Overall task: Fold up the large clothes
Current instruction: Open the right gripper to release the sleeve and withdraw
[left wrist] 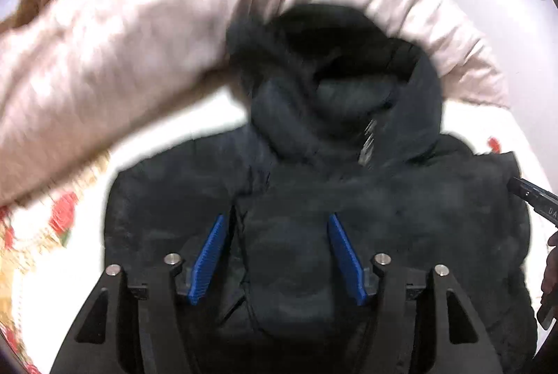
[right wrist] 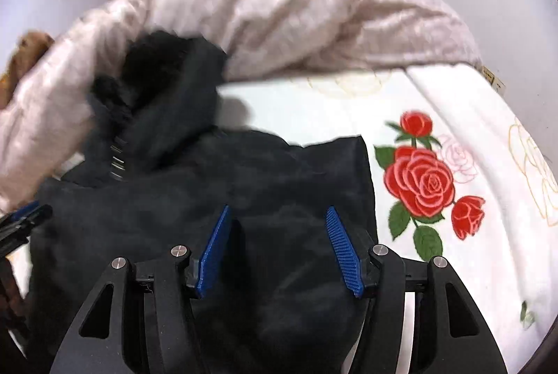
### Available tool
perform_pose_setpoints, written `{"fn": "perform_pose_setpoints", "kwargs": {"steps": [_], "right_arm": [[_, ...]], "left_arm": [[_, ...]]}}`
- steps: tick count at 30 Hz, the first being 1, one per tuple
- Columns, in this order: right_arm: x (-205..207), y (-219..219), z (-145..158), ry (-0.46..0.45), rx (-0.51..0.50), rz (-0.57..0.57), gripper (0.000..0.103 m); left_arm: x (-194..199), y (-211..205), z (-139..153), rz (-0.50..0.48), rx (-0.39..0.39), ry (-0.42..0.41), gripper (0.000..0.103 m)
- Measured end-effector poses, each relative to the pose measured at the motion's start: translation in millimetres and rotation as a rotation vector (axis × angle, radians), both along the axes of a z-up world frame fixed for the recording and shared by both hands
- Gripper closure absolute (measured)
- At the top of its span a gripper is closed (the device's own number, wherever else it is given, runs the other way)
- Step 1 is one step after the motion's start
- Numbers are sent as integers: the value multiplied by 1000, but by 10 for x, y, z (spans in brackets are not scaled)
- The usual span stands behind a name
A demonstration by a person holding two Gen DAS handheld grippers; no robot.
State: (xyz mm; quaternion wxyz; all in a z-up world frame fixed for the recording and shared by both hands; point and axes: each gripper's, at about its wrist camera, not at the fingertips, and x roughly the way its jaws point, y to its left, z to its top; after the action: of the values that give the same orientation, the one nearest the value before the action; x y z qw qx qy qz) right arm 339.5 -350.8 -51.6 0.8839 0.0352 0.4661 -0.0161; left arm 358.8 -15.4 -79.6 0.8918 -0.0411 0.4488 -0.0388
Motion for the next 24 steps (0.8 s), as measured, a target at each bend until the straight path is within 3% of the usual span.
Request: {"fn": "perform_pose_setpoints", "kwargs": {"steps": [2,7,11,16,18,21,24], "right_arm": [[98,-13,-256,67,-23,13,45],[94,-22,-432,66,-21,-7,45],[53,-24,-212,74,-31,-30,45],[-357,96,209,-39,15,9,45],[-434,187,193,-32,16,35,45],[-364,323,-133,87,-10,69,45],[-334,364,-170,104,-30,63,45]], "left_arm": [[65,27,-187,-3,-28,16,38],[58,-52,-264,-20,17,-11,36],[47,-2,-95,-13,11,12,38],[-290,132,224,-12,13,-73,38],[-315,154,118,-12,44,-43,38],[-195,183,-135,-3,55,31,36],[-181,166,-40,4,64,33,38]]}}
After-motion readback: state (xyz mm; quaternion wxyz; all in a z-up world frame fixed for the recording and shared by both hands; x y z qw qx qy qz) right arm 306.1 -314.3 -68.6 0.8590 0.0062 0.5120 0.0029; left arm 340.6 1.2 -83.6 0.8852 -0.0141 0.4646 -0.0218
